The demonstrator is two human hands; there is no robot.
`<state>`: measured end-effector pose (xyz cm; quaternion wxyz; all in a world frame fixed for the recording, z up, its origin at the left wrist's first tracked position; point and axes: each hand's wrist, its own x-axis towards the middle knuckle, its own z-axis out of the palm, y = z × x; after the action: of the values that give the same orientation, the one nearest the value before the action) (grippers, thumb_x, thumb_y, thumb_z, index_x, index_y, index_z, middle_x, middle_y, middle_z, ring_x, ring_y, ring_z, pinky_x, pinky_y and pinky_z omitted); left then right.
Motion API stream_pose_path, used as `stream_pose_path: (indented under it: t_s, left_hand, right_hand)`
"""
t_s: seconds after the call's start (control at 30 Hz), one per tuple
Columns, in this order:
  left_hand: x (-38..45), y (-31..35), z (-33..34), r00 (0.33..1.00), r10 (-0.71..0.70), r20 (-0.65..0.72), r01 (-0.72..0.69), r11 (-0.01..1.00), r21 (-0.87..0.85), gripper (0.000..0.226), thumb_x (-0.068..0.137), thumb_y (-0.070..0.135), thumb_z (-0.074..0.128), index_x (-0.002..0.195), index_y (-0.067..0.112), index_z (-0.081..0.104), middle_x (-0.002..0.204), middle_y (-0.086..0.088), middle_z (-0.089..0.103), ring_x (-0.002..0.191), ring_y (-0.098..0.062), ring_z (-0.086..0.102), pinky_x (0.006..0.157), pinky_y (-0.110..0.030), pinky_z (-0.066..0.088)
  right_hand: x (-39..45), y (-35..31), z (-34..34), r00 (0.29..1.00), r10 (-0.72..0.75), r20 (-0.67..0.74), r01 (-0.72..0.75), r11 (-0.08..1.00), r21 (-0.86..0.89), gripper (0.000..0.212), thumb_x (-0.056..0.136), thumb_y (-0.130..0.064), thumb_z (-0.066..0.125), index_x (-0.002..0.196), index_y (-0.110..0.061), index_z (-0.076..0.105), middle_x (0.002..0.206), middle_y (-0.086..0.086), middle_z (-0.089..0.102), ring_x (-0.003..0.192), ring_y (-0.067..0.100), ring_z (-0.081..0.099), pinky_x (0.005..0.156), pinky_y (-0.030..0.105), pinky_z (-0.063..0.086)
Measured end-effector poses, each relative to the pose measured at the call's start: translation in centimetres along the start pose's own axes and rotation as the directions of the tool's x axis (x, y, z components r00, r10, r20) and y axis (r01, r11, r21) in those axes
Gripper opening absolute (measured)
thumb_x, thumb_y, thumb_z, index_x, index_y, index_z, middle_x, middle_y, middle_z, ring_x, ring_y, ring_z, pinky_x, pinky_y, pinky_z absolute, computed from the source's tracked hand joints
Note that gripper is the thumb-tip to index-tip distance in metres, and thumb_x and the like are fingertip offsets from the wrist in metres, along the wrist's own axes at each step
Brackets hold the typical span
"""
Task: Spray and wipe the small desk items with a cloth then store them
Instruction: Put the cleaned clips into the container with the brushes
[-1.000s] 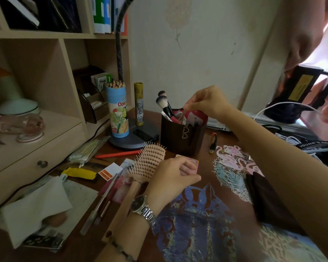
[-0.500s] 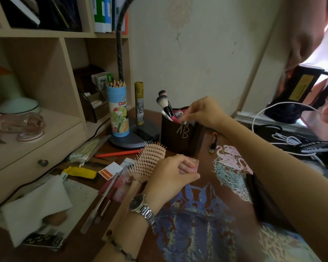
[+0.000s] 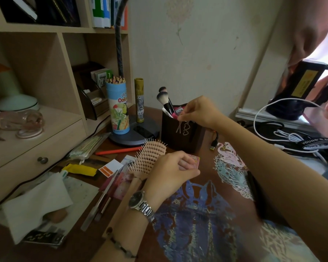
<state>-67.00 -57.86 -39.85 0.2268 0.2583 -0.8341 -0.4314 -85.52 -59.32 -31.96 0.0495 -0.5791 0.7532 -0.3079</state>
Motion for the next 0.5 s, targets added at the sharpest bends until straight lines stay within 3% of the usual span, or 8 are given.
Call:
stream_pose_path:
  t_s: [0.4, 0.5]
  left_hand:
    - [0.03, 0.0, -0.01, 1.0, -0.003, 0.005, 0.003, 1.0, 0.002, 0.024, 0.076, 0.036, 0.074, 0.096, 0.026, 0.068, 0.084, 0.016, 0.068, 0.076, 0.007, 0.062, 0.069, -0.01, 0.05]
    - [0.03, -0.09, 0.03, 1.0, 0.004, 0.007, -0.004, 1.0, 0.002, 0.024, 0.076, 0.037, 0.075, 0.096, 0.026, 0.068, 0.084, 0.015, 0.068, 0.075, 0.008, 0.062, 0.068, -0.009, 0.05]
  right_hand:
    - [-0.04, 0.52, 0.58, 0.999, 0.032, -0.018, -0.032, 0.999, 0.009, 0.012, 0.081, -0.022, 0.072, 0.081, -0.01, 0.069, 0.069, -0.015, 0.056, 0.063, -0.001, 0.053, 0.05, 0.001, 0.038]
    - [-0.14, 0.55, 0.61, 1.0, 0.029, 0.009, -0.029, 1.0, 0.007, 0.014, 0.083, -0.024, 0.07, 0.082, -0.011, 0.068, 0.07, -0.012, 0.056, 0.063, 0.002, 0.052, 0.055, 0.009, 0.039]
